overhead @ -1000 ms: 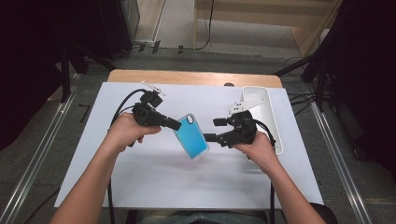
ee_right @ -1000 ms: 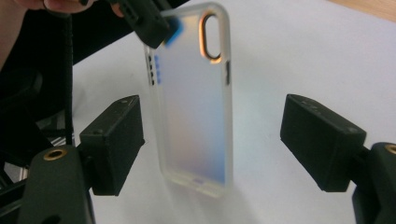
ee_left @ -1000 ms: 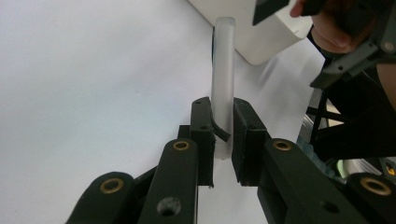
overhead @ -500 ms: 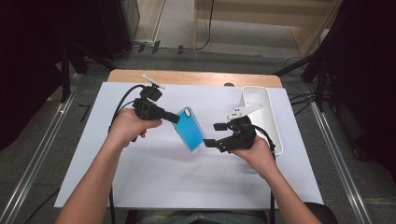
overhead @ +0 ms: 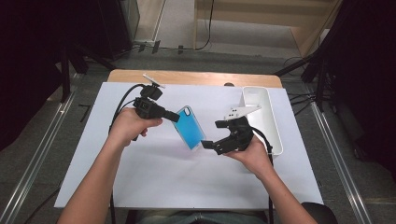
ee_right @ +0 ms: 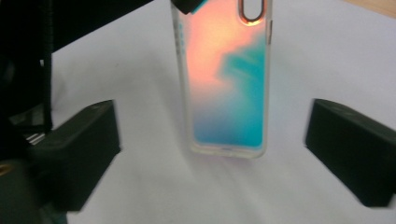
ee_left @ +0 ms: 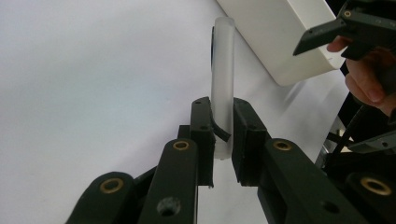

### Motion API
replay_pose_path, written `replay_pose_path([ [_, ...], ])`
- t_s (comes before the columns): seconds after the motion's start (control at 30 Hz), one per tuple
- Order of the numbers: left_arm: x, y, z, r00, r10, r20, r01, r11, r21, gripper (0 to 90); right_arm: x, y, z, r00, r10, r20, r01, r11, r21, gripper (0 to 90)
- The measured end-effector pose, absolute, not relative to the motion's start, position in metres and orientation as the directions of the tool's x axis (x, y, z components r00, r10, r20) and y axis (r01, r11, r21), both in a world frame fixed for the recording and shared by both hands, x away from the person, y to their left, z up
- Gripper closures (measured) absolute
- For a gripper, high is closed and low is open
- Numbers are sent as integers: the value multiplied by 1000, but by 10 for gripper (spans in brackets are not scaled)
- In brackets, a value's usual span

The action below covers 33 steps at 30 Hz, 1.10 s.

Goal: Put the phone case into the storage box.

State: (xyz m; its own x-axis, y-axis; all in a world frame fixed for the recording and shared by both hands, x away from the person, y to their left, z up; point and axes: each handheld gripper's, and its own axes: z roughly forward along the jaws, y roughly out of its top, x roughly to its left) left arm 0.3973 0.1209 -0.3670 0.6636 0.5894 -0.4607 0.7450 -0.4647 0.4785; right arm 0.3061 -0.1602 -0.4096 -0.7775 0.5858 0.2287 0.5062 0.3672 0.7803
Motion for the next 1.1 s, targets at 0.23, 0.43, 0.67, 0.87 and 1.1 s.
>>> replay_pose_path([
  [0.23,394,117,-366,667,586,-461,743,-474,473,801,307,-153,-405,-762,620,188,485,354,800,4],
  [0.43,391,112,-365,662,586,-468,748,-472,467,801,310,-146,-404,-735,653,186,499,334,800,4],
  [0.67,389,108,-364,659,585,-473,751,-472,462,801,312,-138,-405,-733,659,168,489,339,803,4],
  [0.87,387,105,-364,646,595,-478,762,-467,448,801,315,-135,-406,-730,665,158,485,342,805,4],
  [1.1,386,105,-362,647,592,-480,761,-464,453,801,318,-130,-406,-729,669,145,476,343,810,4],
])
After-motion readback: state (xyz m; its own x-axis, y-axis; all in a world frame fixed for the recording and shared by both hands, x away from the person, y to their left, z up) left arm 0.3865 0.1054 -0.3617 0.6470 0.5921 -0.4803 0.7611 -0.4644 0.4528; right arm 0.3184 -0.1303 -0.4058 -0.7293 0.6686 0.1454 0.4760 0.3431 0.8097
